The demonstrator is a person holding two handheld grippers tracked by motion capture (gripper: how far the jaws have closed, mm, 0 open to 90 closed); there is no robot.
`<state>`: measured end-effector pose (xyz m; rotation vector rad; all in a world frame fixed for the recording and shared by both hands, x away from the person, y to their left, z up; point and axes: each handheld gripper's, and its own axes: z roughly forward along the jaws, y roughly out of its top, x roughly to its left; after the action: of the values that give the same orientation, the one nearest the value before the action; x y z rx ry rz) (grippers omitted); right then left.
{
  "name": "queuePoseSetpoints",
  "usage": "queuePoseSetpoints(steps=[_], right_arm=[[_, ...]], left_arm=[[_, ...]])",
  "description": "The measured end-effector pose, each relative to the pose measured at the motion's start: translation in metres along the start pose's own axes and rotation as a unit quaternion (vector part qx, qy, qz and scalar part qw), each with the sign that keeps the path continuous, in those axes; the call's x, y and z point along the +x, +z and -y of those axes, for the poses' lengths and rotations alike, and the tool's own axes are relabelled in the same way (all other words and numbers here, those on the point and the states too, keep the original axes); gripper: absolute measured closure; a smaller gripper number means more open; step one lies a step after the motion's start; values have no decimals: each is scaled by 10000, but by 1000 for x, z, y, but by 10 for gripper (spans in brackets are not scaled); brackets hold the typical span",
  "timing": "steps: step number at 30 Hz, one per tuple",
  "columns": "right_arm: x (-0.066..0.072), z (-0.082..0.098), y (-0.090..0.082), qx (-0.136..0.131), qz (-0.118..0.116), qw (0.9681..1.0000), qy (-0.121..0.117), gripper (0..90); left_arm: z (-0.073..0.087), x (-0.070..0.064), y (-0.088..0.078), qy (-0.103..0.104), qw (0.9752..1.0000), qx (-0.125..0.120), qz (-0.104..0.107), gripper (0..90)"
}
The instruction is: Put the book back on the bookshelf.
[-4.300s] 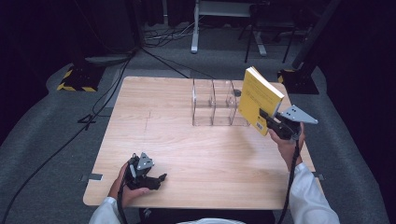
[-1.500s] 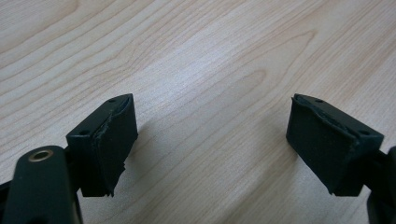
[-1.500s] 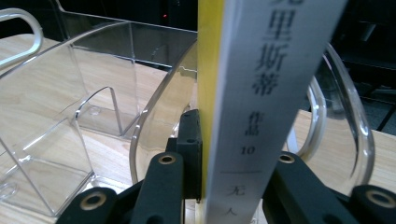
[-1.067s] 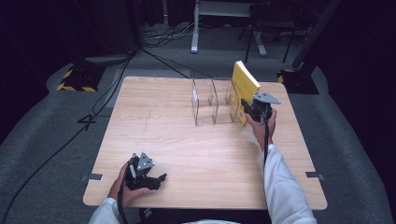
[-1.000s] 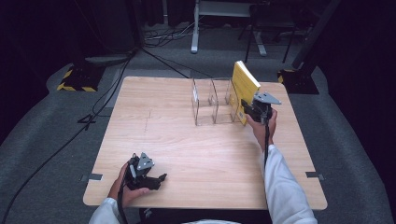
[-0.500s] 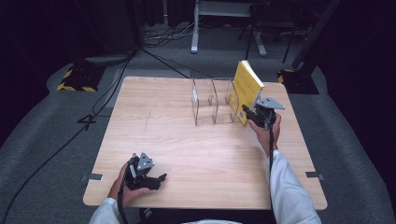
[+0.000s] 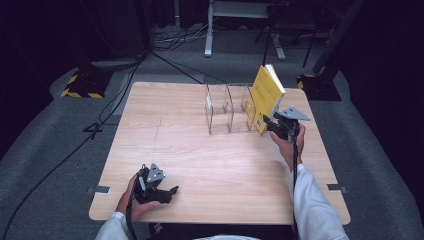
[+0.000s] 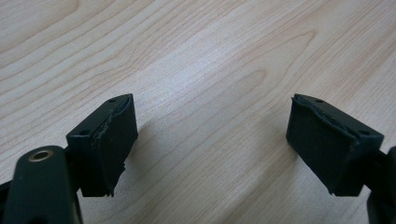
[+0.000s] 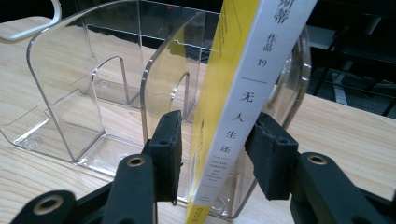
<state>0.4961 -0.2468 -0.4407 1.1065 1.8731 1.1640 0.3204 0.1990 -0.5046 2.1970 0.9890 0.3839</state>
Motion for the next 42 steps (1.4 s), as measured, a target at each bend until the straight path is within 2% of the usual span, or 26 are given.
queuePoseSetpoints(steps=[13, 15, 22, 28, 32, 34, 35, 42], right_arm=[[-5, 4, -10, 108, 52, 9999, -61, 509], [-6, 5, -12, 106, -17, 9999, -44, 509], [-6, 5, -18, 146, -34, 9997, -217, 496], [-4, 3, -21, 111, -227, 9994, -254, 490], [1, 1, -23, 259, -367, 9978, -492, 456], [2, 0, -23, 291, -373, 9975, -527, 450], [3, 0, -24, 355, -479, 9968, -542, 438], [6, -3, -30, 548, -711, 9936, -691, 405]], left_arm=[[0, 0, 0, -12, 10000, -1, -7, 170], [0, 0, 0, -7, 10000, -1, -9, 170], [0, 0, 0, -13, 10000, -2, -6, 170], [0, 0, 0, -10, 10000, 12, 0, 170], [0, 0, 0, -14, 10000, -3, -6, 170], [0, 0, 0, -13, 10000, -1, -6, 170], [0, 0, 0, -11, 10000, 11, 0, 170], [0, 0, 0, -13, 10000, -2, -6, 170]])
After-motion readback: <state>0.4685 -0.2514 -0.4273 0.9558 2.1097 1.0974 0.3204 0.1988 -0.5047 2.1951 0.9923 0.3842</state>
